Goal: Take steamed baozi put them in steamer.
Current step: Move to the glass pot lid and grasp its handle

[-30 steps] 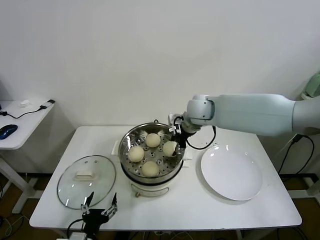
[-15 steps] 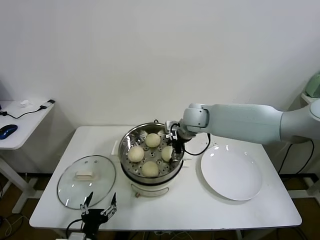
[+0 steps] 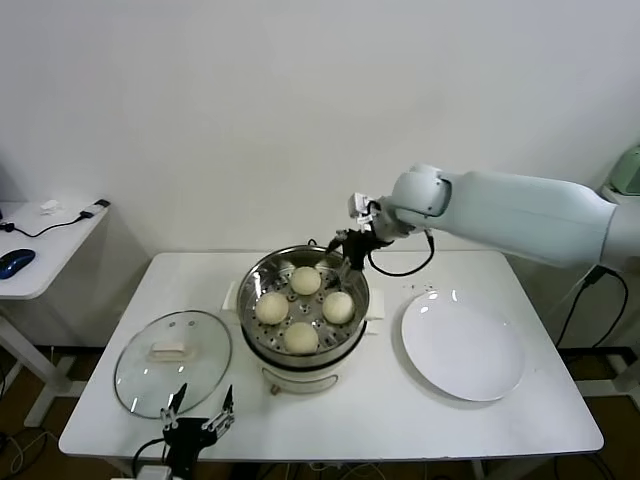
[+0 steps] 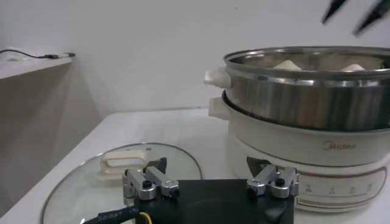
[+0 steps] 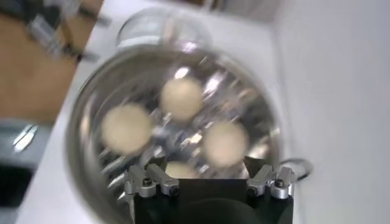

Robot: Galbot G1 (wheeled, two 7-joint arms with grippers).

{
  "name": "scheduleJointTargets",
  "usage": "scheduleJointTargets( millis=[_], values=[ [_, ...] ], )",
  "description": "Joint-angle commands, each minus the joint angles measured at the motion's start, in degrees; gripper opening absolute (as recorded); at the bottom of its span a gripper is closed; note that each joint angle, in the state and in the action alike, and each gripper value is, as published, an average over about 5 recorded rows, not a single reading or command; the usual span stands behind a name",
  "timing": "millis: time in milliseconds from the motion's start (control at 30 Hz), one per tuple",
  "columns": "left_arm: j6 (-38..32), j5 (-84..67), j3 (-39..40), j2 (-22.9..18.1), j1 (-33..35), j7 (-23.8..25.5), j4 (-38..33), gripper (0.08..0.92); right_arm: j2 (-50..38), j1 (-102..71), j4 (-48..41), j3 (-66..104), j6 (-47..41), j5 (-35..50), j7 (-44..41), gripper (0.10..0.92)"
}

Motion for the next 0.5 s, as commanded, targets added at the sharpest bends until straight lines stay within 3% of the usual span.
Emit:
scheduleJointTargets(
  millis=[33, 233, 367, 500],
  values=[
    [-0.89, -1.75, -0.11, 0.18, -0.39, 0.09, -0.05, 0.823, -13.19, -18.63, 2.98, 30.88, 4.45, -4.58, 24.38, 0.823],
    [-2.34, -1.2, -1.34, 1.01, -1.81, 1.41, -0.72, 0.823, -21.55, -42.14, 7.63, 53.89, 5.91, -10.78, 37.35, 0.823],
    [-2.5, -1.25, -2.32, 1.58, -3.5, 1.0, -0.36, 0.823, -23.16, -62.54, 11.02, 72.58, 9.14, -16.66, 39.15, 0.823],
    [-3.45, -1.35, -2.56, 2.57, -4.66, 1.0, -0.12, 0.823, -19.31, -83.52, 14.69, 92.76, 11.11, -20.05, 38.24, 0.823]
  ],
)
